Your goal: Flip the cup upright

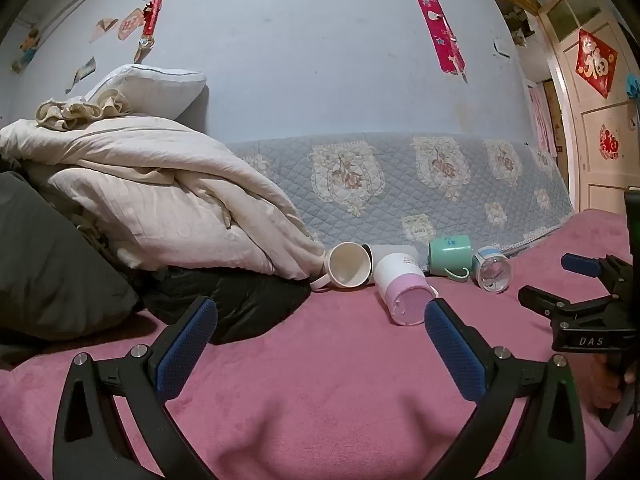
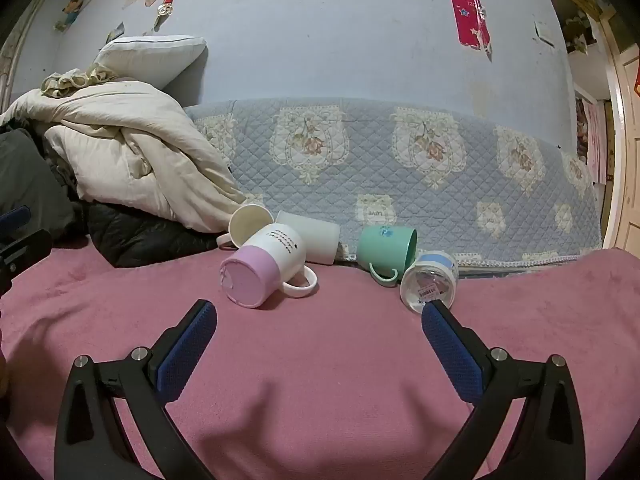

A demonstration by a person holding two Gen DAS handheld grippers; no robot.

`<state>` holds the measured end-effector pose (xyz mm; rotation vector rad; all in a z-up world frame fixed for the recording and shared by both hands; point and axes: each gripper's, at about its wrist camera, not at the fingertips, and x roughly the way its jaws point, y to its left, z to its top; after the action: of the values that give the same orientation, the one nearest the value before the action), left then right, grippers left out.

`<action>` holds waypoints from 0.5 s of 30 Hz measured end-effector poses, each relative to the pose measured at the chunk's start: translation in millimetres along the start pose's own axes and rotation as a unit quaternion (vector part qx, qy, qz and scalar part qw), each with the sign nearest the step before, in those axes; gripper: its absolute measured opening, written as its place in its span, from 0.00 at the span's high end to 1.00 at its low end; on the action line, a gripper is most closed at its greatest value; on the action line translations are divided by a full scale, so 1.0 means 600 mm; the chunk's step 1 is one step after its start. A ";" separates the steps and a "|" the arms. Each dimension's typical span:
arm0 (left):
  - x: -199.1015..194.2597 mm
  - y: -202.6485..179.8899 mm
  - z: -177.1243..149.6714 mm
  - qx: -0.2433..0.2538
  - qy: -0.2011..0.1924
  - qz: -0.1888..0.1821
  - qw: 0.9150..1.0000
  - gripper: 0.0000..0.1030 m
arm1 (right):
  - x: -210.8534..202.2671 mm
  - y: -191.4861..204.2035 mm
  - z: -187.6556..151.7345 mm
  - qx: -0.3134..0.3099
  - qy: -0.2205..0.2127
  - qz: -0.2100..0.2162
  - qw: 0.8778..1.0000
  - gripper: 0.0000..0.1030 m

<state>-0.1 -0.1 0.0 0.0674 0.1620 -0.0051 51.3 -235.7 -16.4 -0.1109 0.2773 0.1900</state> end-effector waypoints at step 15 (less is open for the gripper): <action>0.000 0.000 0.000 0.000 0.002 0.000 1.000 0.00 | 0.002 -0.001 0.001 0.006 0.004 0.002 1.000 0.00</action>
<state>0.1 -0.1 0.0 0.0666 0.1666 -0.0053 52.7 -235.9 -16.0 -0.1001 0.2864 0.1917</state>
